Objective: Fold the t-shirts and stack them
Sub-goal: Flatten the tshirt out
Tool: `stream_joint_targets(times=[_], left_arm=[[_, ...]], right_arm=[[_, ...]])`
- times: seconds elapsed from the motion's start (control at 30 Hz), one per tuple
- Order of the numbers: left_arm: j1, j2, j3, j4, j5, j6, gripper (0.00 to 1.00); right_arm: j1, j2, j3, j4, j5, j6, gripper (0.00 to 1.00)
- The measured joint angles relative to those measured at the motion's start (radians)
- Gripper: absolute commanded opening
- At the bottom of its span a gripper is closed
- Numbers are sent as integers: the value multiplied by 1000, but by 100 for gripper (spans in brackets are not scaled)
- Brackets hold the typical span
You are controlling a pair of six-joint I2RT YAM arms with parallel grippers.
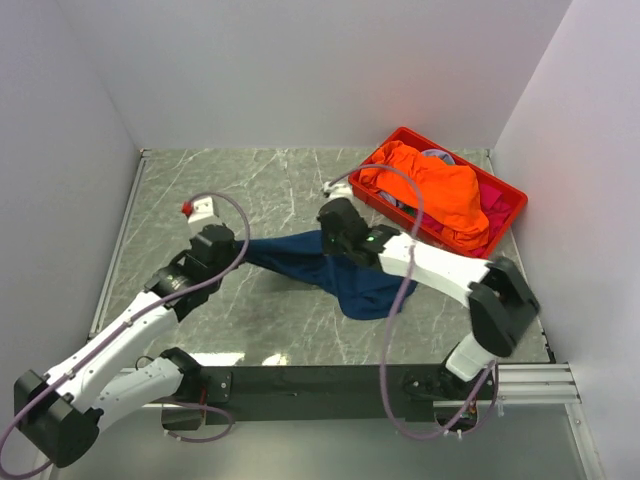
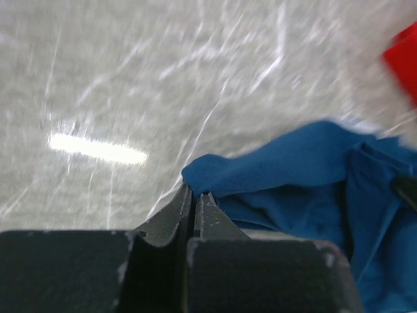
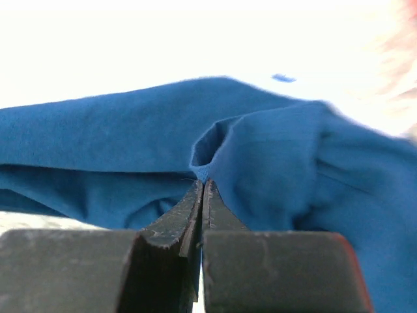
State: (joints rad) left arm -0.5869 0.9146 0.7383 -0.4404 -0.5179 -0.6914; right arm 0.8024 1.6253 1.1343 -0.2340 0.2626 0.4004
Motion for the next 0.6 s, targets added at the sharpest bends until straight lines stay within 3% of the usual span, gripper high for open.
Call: stream_joint_targets(times=[0.37, 0.6], left_arm=[[132, -45, 338, -34, -36, 103, 1], [248, -47, 441, -35, -56, 156, 1]], right_arm=[[-87, -564, -18, -117, 172, -76, 0], [-136, -816, 25, -188, 309, -121, 0]])
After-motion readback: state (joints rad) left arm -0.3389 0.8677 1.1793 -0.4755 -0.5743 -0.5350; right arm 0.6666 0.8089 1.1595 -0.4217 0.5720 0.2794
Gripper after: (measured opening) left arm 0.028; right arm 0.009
